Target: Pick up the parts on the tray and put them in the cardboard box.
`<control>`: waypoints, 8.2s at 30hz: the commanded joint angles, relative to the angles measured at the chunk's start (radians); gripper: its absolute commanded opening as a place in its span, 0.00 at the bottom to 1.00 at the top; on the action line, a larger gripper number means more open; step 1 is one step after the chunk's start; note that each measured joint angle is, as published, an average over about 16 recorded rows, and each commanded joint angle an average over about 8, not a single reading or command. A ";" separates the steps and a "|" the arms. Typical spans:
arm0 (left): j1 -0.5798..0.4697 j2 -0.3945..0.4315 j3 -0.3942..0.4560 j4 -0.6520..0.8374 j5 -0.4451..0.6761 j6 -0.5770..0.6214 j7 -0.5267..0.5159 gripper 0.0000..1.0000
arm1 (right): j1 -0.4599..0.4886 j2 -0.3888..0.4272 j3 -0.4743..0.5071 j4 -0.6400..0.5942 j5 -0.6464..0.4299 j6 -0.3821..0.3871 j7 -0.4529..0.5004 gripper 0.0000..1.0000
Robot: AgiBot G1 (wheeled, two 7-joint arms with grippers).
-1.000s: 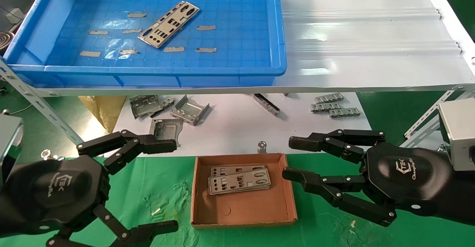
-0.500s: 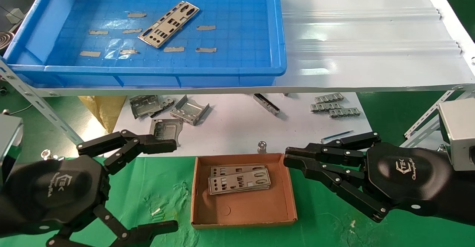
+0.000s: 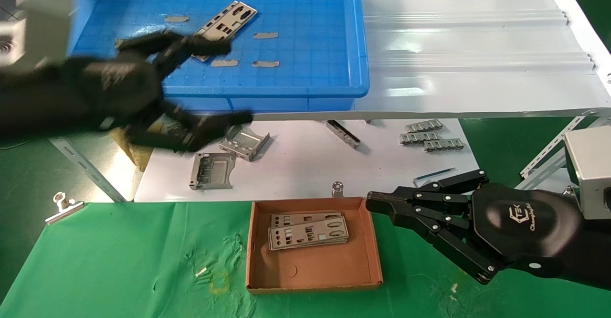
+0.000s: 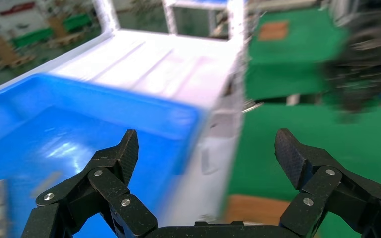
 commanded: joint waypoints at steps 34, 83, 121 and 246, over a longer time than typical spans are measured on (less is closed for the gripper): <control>-0.440 0.448 0.155 0.935 0.351 -0.448 0.167 0.81 | 0.000 0.000 0.000 0.000 0.000 0.000 0.000 0.00; -0.453 0.466 0.154 0.990 0.350 -0.486 0.214 0.00 | 0.000 0.000 0.000 0.000 0.000 0.000 0.000 0.19; -0.469 0.447 0.151 0.971 0.346 -0.436 0.332 1.00 | 0.000 0.000 0.000 0.000 0.000 0.000 0.000 1.00; 0.010 0.471 0.440 0.810 0.118 -0.095 0.852 1.00 | 0.000 0.000 0.000 0.000 0.000 0.000 0.000 1.00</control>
